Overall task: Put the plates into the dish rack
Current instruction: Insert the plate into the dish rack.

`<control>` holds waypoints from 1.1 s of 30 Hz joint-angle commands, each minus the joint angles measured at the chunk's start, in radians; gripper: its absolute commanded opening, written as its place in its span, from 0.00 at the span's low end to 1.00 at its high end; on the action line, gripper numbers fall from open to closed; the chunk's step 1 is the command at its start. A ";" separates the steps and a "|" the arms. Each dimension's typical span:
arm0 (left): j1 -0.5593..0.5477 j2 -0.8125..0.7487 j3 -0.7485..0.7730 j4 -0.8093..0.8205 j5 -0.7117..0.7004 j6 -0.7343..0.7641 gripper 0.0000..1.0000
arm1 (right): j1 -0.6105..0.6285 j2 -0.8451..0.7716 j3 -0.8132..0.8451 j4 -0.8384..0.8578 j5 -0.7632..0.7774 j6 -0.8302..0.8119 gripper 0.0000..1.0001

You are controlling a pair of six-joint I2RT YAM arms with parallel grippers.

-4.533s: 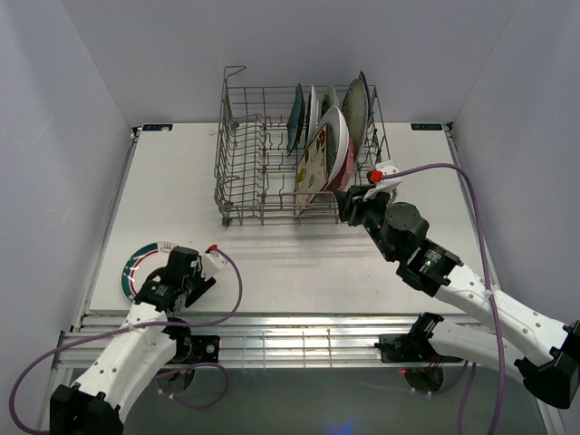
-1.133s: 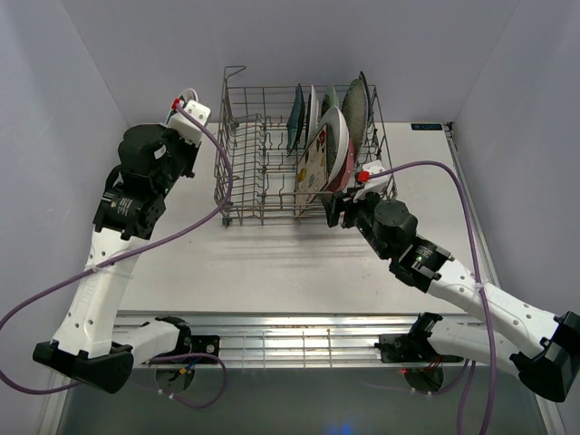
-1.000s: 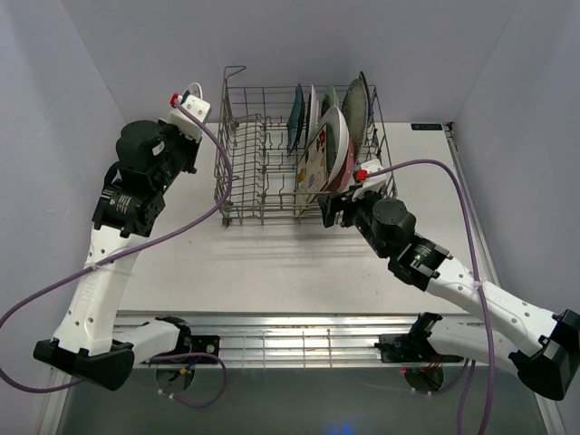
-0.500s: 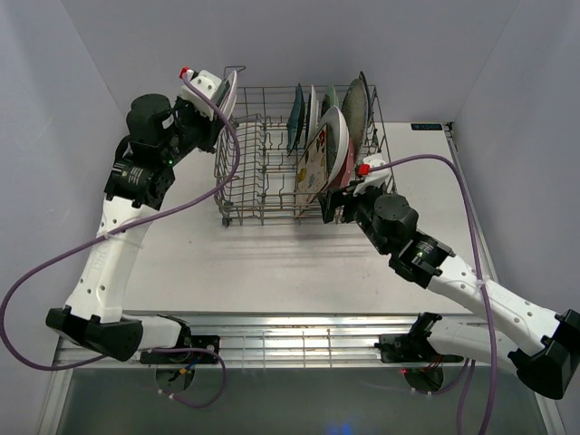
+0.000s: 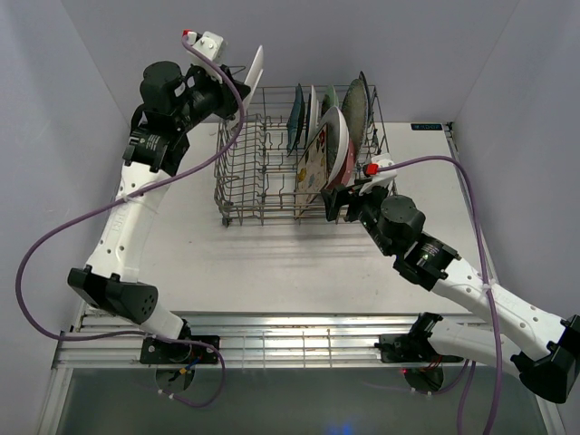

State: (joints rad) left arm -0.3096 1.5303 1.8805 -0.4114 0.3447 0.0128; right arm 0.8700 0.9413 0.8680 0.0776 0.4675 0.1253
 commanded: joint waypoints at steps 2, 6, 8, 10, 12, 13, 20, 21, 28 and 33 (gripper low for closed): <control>0.001 0.054 0.109 0.105 0.020 -0.065 0.00 | -0.003 -0.027 0.014 0.059 0.025 0.008 0.90; 0.001 0.111 0.138 0.138 0.008 -0.103 0.00 | -0.003 -0.019 0.019 0.063 0.023 0.007 0.90; 0.001 0.132 0.138 0.164 0.011 -0.137 0.00 | -0.003 -0.018 0.020 0.065 0.020 0.007 0.90; 0.001 0.151 0.149 0.192 0.014 -0.165 0.00 | -0.003 -0.018 0.022 0.068 0.020 0.005 0.90; 0.001 0.191 0.192 0.198 0.016 -0.198 0.00 | -0.003 -0.021 0.025 0.068 0.023 0.002 0.90; 0.001 0.203 0.207 0.200 0.013 -0.209 0.00 | -0.003 -0.024 0.025 0.068 0.025 0.002 0.90; 0.001 0.260 0.157 0.316 -0.027 -0.290 0.00 | -0.003 -0.048 0.002 0.085 0.026 -0.001 0.90; 0.001 0.283 0.166 0.315 -0.035 -0.312 0.00 | -0.003 -0.050 -0.001 0.085 0.029 -0.001 0.90; 0.001 0.317 0.144 0.355 -0.053 -0.396 0.00 | -0.003 -0.030 0.008 0.085 0.030 0.000 0.90; 0.003 0.347 0.115 0.433 -0.075 -0.456 0.00 | -0.003 -0.022 0.014 0.087 0.030 -0.003 0.90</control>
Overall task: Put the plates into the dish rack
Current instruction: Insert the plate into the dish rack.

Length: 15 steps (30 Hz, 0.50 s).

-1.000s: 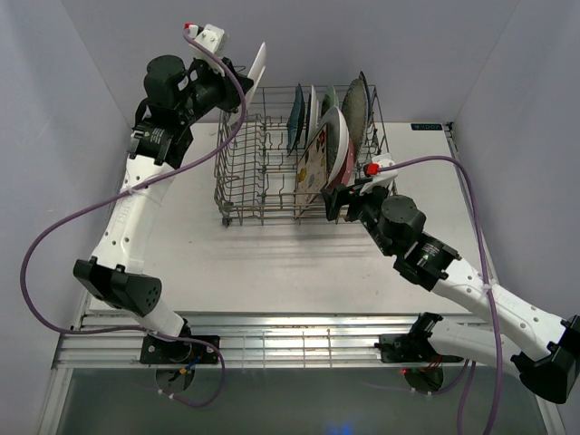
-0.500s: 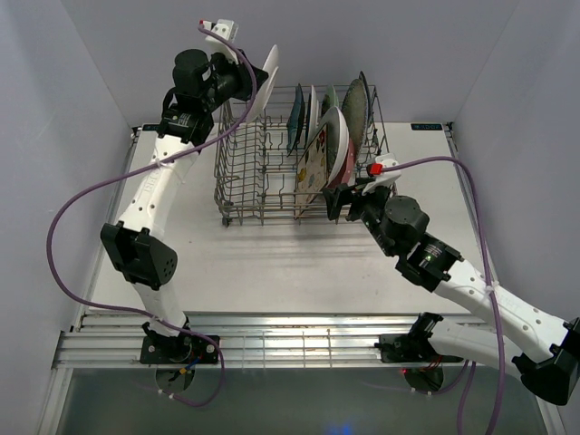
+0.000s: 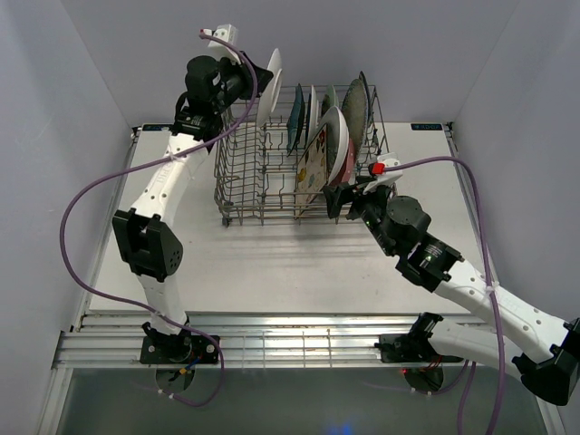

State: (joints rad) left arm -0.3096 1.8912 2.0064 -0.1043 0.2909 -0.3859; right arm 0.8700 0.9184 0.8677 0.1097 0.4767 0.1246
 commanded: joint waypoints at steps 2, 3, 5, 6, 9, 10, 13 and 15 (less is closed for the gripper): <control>0.004 -0.001 -0.040 0.187 -0.024 -0.074 0.00 | -0.003 0.002 0.016 0.053 0.020 -0.003 0.90; 0.003 0.005 -0.046 0.199 -0.038 -0.079 0.00 | -0.003 0.004 0.016 0.054 0.022 -0.003 0.90; 0.003 0.026 -0.043 0.206 -0.056 -0.094 0.00 | -0.003 0.004 0.014 0.053 0.022 -0.003 0.90; 0.003 0.052 -0.032 0.204 -0.061 -0.100 0.00 | -0.003 0.000 0.011 0.053 0.023 -0.003 0.90; 0.003 0.092 -0.038 0.244 -0.046 -0.111 0.00 | -0.003 -0.006 0.004 0.054 0.026 -0.005 0.90; 0.003 0.103 -0.035 0.252 -0.036 -0.113 0.00 | -0.003 -0.009 0.004 0.053 0.025 -0.005 0.90; 0.006 0.146 -0.003 0.255 -0.045 -0.134 0.00 | -0.003 -0.015 -0.002 0.054 0.028 -0.005 0.90; 0.007 0.164 0.014 0.261 -0.039 -0.143 0.00 | -0.003 -0.016 -0.003 0.054 0.028 -0.005 0.90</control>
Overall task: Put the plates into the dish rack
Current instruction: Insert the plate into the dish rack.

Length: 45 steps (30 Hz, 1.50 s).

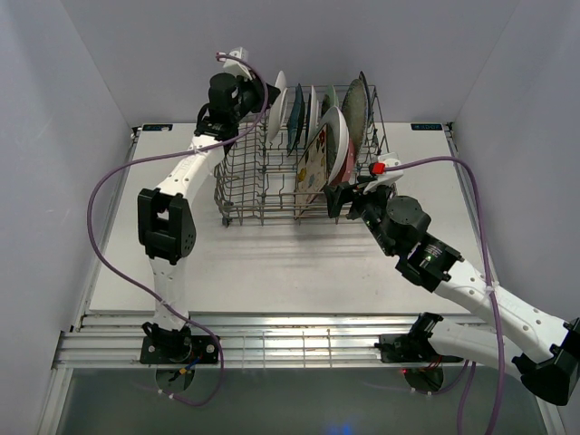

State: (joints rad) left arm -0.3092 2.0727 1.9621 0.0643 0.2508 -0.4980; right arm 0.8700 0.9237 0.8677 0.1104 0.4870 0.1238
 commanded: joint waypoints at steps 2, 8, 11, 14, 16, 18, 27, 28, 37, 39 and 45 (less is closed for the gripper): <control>0.009 0.010 0.081 0.106 0.025 -0.047 0.00 | -0.003 -0.019 -0.001 0.054 0.016 -0.006 0.90; 0.010 0.047 0.100 0.118 0.012 -0.050 0.00 | -0.003 -0.014 0.001 0.054 0.012 -0.006 0.90; 0.012 0.063 0.103 0.123 0.007 -0.048 0.00 | -0.003 -0.013 -0.001 0.054 0.013 -0.007 0.90; 0.016 0.081 0.110 0.123 -0.007 -0.054 0.00 | -0.003 -0.014 -0.006 0.057 0.012 -0.009 0.90; 0.021 0.087 0.112 0.123 -0.013 -0.065 0.00 | -0.003 -0.014 -0.006 0.057 0.007 -0.009 0.90; 0.027 0.084 0.103 0.123 -0.019 -0.080 0.00 | -0.003 -0.014 -0.007 0.057 0.005 -0.009 0.90; 0.055 0.066 0.069 0.120 -0.044 -0.116 0.00 | -0.005 0.001 0.004 0.061 -0.010 -0.009 0.90; 0.058 0.066 0.061 0.121 -0.050 -0.122 0.00 | -0.003 0.003 0.004 0.060 -0.010 -0.009 0.90; 0.081 0.105 0.064 0.124 0.005 -0.194 0.00 | -0.003 -0.005 0.004 0.055 -0.010 -0.009 0.90; 0.082 0.116 0.070 0.124 0.021 -0.206 0.00 | -0.003 -0.005 0.004 0.055 -0.007 -0.009 0.90; 0.081 0.133 0.067 0.124 0.033 -0.226 0.00 | -0.003 0.001 0.005 0.055 -0.007 -0.009 0.90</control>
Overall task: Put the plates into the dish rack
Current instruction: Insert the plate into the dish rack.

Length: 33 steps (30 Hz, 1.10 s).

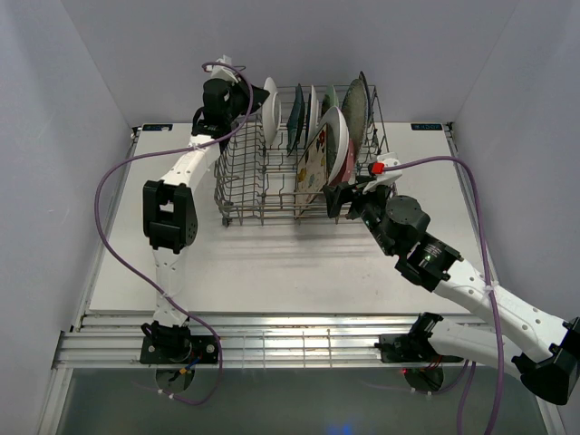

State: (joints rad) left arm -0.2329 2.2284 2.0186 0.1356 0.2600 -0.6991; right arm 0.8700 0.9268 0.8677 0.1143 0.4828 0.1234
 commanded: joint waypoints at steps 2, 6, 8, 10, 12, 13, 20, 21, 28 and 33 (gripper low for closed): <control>0.004 -0.019 0.009 0.053 0.021 -0.019 0.00 | -0.003 -0.003 0.005 0.053 -0.003 -0.008 0.90; 0.003 -0.012 -0.003 0.056 0.016 0.026 0.00 | -0.003 -0.008 0.001 0.051 -0.007 -0.008 0.90; 0.003 -0.009 -0.011 0.058 0.007 0.036 0.00 | -0.003 -0.011 -0.001 0.051 -0.010 -0.008 0.90; 0.003 -0.006 -0.014 0.058 0.005 0.039 0.00 | -0.003 -0.014 -0.004 0.050 -0.012 -0.007 0.90; 0.003 0.000 -0.014 0.059 0.016 0.036 0.00 | -0.003 -0.016 -0.006 0.051 -0.009 -0.008 0.90; 0.003 0.002 -0.012 0.061 0.021 0.032 0.00 | -0.003 -0.016 -0.007 0.051 -0.009 -0.008 0.90; -0.008 0.017 0.002 0.061 0.031 0.055 0.02 | -0.003 -0.031 -0.015 0.051 -0.012 -0.008 0.90; -0.009 0.025 0.008 0.061 0.031 0.056 0.04 | -0.003 -0.032 -0.015 0.053 -0.012 -0.007 0.90; -0.013 0.048 0.038 0.059 0.042 0.066 0.13 | -0.002 -0.029 -0.012 0.050 -0.013 -0.008 0.90; -0.014 0.068 0.051 0.059 0.065 0.069 0.25 | -0.003 -0.026 -0.012 0.050 -0.010 -0.010 0.90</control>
State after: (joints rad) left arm -0.2390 2.3013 2.0216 0.1539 0.2798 -0.6430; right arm 0.8700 0.9142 0.8547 0.1146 0.4683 0.1230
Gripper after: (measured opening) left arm 0.221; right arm 0.900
